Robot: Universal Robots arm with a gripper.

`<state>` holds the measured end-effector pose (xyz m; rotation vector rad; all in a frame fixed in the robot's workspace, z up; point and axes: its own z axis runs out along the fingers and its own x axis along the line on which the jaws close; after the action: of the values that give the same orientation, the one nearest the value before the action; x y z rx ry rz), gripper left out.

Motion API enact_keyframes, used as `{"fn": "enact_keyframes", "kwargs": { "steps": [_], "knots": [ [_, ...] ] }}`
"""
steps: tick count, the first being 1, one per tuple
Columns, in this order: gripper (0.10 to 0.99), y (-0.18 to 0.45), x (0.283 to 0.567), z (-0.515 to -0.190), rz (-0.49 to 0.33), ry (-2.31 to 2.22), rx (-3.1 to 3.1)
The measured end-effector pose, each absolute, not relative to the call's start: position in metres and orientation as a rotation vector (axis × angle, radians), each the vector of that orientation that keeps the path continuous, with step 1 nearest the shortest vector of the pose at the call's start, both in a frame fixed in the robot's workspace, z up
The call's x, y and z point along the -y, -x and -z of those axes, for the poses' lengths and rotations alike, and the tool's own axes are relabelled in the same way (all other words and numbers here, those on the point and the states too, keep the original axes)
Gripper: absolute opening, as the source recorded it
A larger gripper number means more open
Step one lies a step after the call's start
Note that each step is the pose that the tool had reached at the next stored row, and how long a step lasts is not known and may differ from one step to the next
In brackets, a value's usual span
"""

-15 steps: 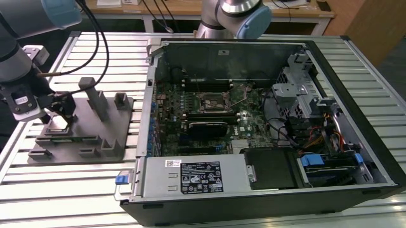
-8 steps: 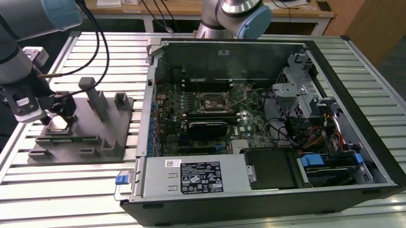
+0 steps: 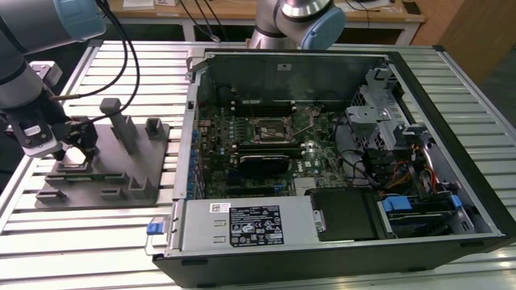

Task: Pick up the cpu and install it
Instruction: 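Pick up the cpu and move it towards the insertion slot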

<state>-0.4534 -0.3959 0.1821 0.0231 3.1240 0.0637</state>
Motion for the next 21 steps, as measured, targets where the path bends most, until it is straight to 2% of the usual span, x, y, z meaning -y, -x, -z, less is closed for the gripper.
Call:
{"fn": "enact_keyframes", "kwargs": {
  "steps": [11, 13, 14, 15, 21],
  "knots": [
    [0.647, 0.4534, 0.3959, -0.1817, -0.064, -0.023, -3.124],
    [0.631, 0.4534, 0.3960, -0.1818, -0.064, -0.023, -3.124],
    [0.569, 0.4534, 0.3960, -0.1817, -0.064, -0.023, -3.124],
    [0.545, 0.4534, 0.3959, -0.1817, -0.064, -0.023, -3.124],
    [0.545, 0.4534, 0.3960, -0.1817, -0.064, -0.023, -3.124]
  ]
}}
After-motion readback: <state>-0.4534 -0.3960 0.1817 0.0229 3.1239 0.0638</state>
